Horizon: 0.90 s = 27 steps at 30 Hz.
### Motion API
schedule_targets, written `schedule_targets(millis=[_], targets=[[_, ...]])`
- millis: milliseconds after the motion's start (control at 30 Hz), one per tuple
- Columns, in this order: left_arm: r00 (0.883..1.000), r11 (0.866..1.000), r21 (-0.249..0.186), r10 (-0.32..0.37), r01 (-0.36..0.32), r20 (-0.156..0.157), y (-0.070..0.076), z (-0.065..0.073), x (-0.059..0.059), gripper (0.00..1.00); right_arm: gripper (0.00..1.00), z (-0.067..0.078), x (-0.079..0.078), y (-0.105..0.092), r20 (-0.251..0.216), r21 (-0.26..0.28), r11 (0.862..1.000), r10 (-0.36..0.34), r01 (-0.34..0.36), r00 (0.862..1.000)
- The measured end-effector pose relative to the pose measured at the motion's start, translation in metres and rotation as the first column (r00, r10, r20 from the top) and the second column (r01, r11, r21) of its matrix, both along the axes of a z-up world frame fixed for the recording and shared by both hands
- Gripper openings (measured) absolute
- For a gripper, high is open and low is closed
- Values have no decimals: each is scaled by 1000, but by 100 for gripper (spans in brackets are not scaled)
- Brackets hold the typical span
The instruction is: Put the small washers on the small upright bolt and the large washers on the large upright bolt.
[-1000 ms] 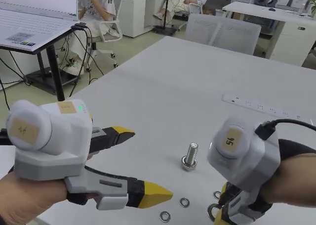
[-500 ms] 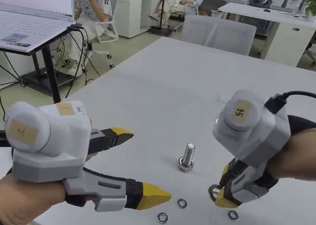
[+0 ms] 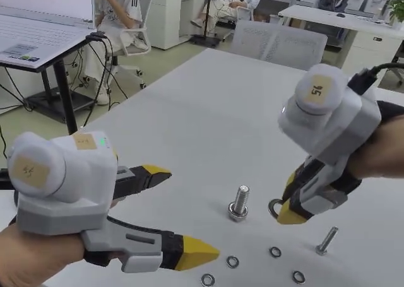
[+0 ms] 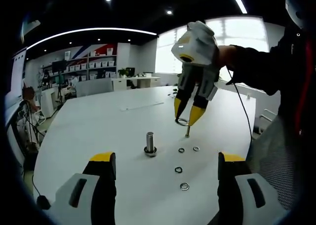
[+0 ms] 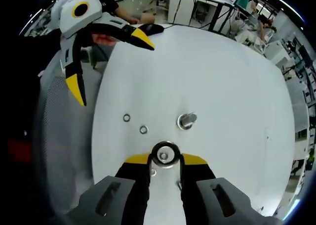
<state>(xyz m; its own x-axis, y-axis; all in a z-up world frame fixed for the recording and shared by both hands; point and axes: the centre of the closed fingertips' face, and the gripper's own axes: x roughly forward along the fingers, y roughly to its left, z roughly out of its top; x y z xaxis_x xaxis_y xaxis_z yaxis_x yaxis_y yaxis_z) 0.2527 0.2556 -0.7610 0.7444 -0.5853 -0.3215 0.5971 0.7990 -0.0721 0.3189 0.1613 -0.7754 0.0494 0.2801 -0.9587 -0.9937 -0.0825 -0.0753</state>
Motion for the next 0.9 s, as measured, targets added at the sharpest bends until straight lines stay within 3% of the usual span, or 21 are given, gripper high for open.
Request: schedule_targets(millis=[167, 500, 633, 900], targets=[[1000, 1000, -2, 5, -5, -4, 2, -2, -1, 85, 23, 9, 3, 11, 7, 14, 1000, 16, -16, 1000], [1000, 1000, -4, 9, -9, -8, 3, -4, 0, 85, 23, 14, 15, 31, 20, 12, 999, 41, -41, 999], [1000, 1000, -6, 12, -12, -11, 4, -5, 1, 85, 23, 11, 30, 40, 17, 9, 999, 48, -48, 999], [1000, 1000, -4, 13, -13, -19, 5, -7, 2, 85, 23, 1, 36, 51, -2, -8, 998, 62, -62, 998]])
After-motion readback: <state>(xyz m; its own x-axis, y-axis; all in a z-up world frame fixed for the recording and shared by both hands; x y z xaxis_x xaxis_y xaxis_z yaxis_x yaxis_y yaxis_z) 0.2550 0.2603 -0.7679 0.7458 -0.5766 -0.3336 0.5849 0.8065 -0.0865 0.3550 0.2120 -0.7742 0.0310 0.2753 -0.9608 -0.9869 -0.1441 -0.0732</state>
